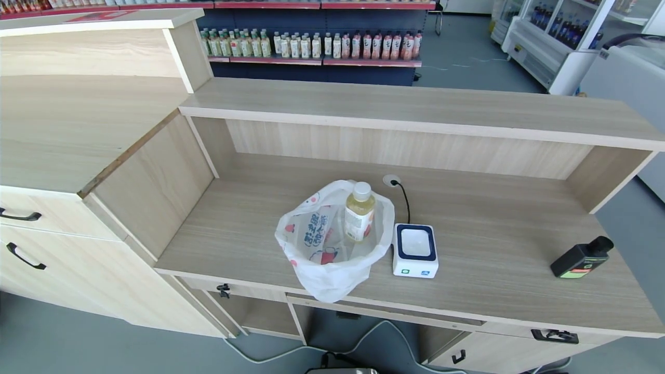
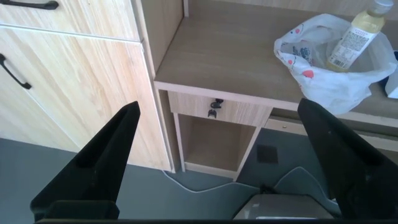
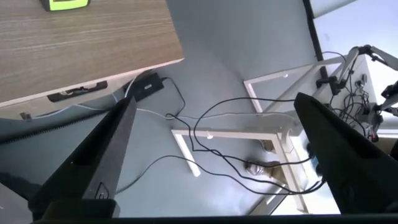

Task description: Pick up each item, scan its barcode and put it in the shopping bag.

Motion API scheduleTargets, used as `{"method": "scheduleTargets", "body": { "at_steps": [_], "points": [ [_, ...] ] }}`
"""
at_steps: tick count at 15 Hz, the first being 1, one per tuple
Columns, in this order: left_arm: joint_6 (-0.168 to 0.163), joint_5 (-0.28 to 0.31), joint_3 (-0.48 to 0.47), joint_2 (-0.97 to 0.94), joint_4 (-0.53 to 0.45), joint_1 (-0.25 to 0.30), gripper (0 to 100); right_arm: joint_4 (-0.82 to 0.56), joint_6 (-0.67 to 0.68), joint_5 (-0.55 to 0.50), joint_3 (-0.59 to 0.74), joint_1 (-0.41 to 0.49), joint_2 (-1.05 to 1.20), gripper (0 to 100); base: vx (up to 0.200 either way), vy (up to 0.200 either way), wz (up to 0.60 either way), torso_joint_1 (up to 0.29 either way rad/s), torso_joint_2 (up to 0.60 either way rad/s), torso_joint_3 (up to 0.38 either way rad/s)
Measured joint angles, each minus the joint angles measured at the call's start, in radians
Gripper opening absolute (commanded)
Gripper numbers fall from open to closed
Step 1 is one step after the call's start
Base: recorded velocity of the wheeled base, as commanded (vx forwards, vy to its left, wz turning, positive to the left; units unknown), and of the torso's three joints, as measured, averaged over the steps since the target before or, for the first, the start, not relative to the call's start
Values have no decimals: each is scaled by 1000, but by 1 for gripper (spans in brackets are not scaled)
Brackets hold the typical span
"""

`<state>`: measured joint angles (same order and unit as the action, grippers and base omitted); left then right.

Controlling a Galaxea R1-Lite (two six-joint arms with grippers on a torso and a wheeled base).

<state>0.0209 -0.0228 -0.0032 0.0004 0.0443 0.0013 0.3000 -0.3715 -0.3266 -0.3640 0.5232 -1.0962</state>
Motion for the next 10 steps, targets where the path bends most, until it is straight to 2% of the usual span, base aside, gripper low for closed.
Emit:
{"method": "scheduleTargets", "body": {
  "at_steps": [4, 5, 6, 8, 10],
  "points": [
    [0, 1, 0, 0, 0, 0, 100, 3, 2, 16, 3, -3, -1, 100, 0, 0, 0, 0, 0, 0],
    [11, 8, 0, 0, -1, 0, 100, 3, 2, 21, 3, -6, -2, 100, 0, 0, 0, 0, 0, 0],
    [44, 13, 0, 0, -1, 0, 100, 3, 2, 23, 7, -7, -2, 100, -200, 0, 0, 2, 7, 2],
    [72, 18, -1, 0, -1, 0, 100, 5, 3, 28, 10, -9, -3, 100, -200, 0, 0, 5, 2, 2],
    [76, 19, -1, 0, -2, 0, 100, 10, 4, 57, 12, -11, -4, 100, -200, 0, 0, 17, 12, 2]
  ]
}}
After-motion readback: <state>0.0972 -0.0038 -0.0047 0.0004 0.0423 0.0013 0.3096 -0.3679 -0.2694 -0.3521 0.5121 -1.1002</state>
